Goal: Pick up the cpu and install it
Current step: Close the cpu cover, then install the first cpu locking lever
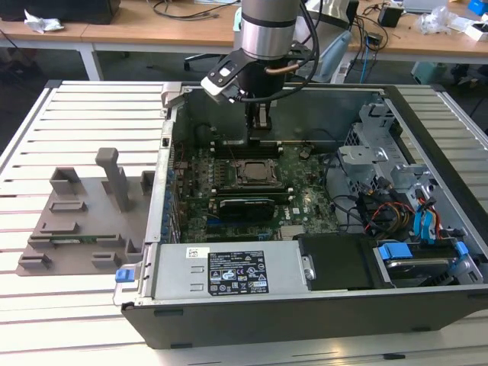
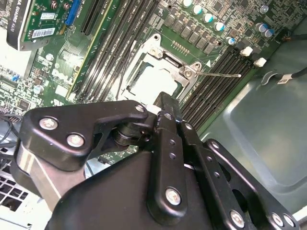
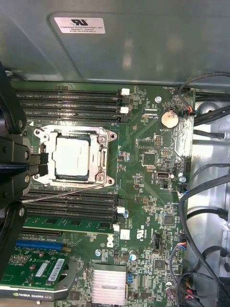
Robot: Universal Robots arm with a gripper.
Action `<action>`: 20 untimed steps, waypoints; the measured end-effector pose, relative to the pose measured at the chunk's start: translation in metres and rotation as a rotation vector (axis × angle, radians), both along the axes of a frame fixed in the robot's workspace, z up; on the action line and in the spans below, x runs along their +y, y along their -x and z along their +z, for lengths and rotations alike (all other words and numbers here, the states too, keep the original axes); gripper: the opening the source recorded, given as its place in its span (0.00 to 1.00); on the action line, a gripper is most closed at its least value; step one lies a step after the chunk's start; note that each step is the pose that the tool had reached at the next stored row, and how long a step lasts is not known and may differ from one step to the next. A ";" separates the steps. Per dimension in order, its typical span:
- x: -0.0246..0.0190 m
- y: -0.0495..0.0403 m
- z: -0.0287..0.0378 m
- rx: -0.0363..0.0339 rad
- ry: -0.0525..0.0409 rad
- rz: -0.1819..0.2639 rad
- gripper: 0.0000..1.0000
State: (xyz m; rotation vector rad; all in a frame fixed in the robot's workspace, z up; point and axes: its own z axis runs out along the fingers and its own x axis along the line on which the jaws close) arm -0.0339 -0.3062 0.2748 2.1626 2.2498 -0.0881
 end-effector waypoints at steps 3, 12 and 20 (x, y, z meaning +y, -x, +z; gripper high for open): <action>0.0000 0.0000 0.0001 0.0000 0.0000 0.000 0.11; 0.0000 0.0000 0.0004 0.0000 0.0000 0.001 0.11; 0.0000 0.0000 0.0004 0.0001 0.0001 0.057 0.11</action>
